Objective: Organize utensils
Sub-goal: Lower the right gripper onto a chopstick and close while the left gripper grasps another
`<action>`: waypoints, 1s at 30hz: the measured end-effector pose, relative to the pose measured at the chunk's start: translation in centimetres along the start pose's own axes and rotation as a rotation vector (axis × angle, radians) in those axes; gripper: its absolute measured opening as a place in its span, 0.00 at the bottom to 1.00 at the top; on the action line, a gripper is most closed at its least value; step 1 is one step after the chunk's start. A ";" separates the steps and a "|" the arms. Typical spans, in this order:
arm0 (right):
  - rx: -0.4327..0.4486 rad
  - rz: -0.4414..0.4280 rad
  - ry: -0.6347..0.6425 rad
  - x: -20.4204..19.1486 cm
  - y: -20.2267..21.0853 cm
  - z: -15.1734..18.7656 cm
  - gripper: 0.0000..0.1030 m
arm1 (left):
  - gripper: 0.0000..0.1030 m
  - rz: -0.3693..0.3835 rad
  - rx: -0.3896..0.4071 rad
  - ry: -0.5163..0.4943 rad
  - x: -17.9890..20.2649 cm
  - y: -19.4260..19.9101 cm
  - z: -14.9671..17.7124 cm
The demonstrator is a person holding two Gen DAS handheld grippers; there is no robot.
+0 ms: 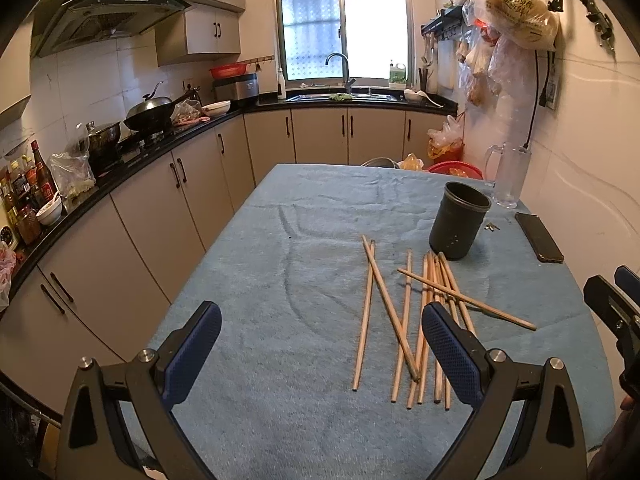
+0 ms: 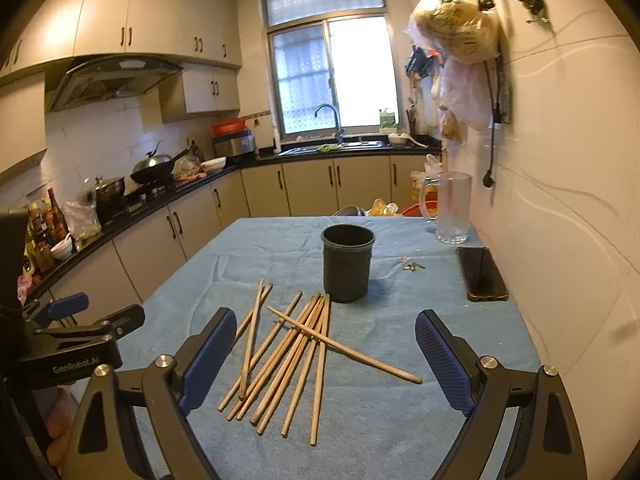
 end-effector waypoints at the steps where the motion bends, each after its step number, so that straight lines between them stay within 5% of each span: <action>1: -0.001 0.001 0.000 0.0 -0.4 0.0 0.90 | 0.97 0.000 -0.003 -0.002 0.0 -0.3 -0.1; 14: -0.181 -0.190 0.044 0.9 -8.2 0.4 0.86 | 0.97 0.073 -0.110 0.026 -0.3 -6.3 -1.6; 21: -0.334 -0.265 0.251 -1.7 -15.4 1.9 0.61 | 0.97 0.096 -0.176 0.031 -0.2 -10.1 -1.6; 30: -0.499 -0.290 0.387 -4.3 -24.2 3.1 0.43 | 0.97 0.110 -0.274 0.049 -0.8 -14.1 -1.8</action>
Point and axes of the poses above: each gripper's, at about its wrist camera, not at the fingertips, and y roughly against the way its jaws point, x to its right, z to its underside, the point moved 3 cm from there along -y, roughly the way its jaws point, and after that the axes turned 1 degree about -y, right-handed, at the moved point
